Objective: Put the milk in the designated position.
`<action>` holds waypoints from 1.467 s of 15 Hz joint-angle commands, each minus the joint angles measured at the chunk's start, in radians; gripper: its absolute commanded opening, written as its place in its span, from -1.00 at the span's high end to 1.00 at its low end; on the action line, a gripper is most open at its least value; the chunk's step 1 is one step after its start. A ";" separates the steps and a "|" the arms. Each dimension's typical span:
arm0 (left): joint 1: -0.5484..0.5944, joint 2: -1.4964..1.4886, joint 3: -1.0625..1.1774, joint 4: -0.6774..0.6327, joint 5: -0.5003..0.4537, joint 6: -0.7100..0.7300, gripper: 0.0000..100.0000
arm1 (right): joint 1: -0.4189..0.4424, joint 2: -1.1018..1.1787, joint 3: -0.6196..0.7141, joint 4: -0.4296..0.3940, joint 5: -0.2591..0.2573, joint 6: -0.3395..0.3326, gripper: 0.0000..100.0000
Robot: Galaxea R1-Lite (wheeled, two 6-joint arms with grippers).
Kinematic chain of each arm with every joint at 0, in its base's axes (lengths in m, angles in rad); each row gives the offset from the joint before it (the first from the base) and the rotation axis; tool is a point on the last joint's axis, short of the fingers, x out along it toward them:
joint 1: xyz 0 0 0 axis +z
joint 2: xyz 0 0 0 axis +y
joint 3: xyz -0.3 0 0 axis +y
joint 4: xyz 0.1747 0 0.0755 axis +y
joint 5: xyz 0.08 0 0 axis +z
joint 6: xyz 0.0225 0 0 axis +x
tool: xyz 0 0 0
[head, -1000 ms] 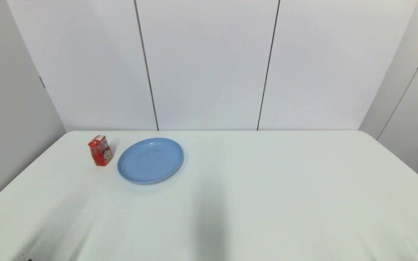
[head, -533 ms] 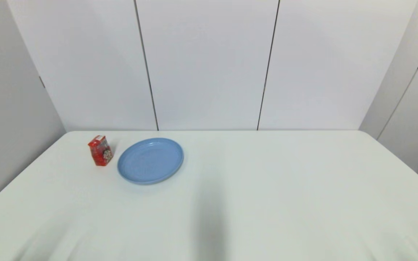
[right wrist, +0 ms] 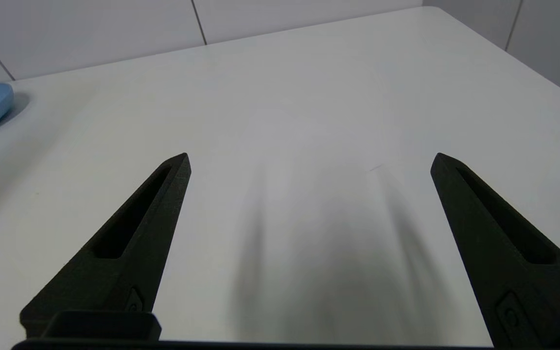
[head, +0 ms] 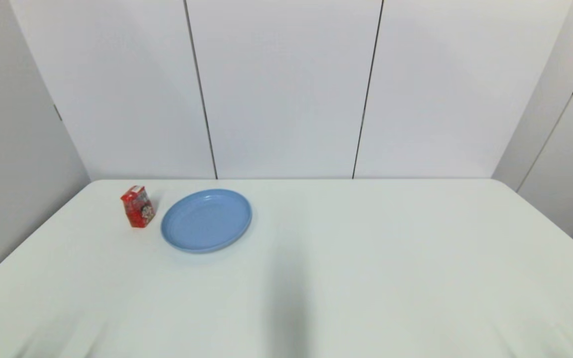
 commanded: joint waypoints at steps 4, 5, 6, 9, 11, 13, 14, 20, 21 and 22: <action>0.000 0.002 0.000 -0.002 0.000 -0.001 -1.00 | 0.000 0.001 0.000 0.000 0.000 0.002 -1.00; 0.000 0.002 0.000 -0.002 0.000 -0.001 -1.00 | 0.000 0.001 0.000 0.000 0.000 0.000 -1.00; 0.000 0.002 0.000 -0.002 0.000 0.001 -1.00 | 0.000 0.001 0.000 0.000 0.000 0.000 -1.00; 0.000 0.002 0.000 -0.002 0.000 -0.001 -1.00 | 0.000 0.001 0.000 0.000 0.000 0.000 -1.00; 0.000 0.002 0.000 -0.002 0.000 -0.001 -1.00 | 0.000 0.001 0.000 0.002 0.001 -0.004 -1.00; 0.000 0.002 0.000 -0.002 0.000 -0.001 -1.00 | 0.000 0.001 0.000 0.003 0.001 -0.004 -1.00; 0.000 0.002 0.000 -0.002 0.000 -0.001 -1.00 | 0.000 0.001 0.000 0.003 0.003 -0.006 -1.00; 0.000 0.002 0.000 -0.002 0.000 -0.001 -1.00 | 0.000 0.001 0.000 0.000 -0.004 -0.001 -1.00; 0.000 0.002 0.000 -0.002 0.000 -0.001 -1.00 | 0.000 0.001 0.000 0.003 -0.005 -0.003 -1.00; 0.000 0.002 0.000 -0.002 0.000 -0.001 -1.00 | 0.000 0.001 0.000 0.002 0.003 -0.010 -1.00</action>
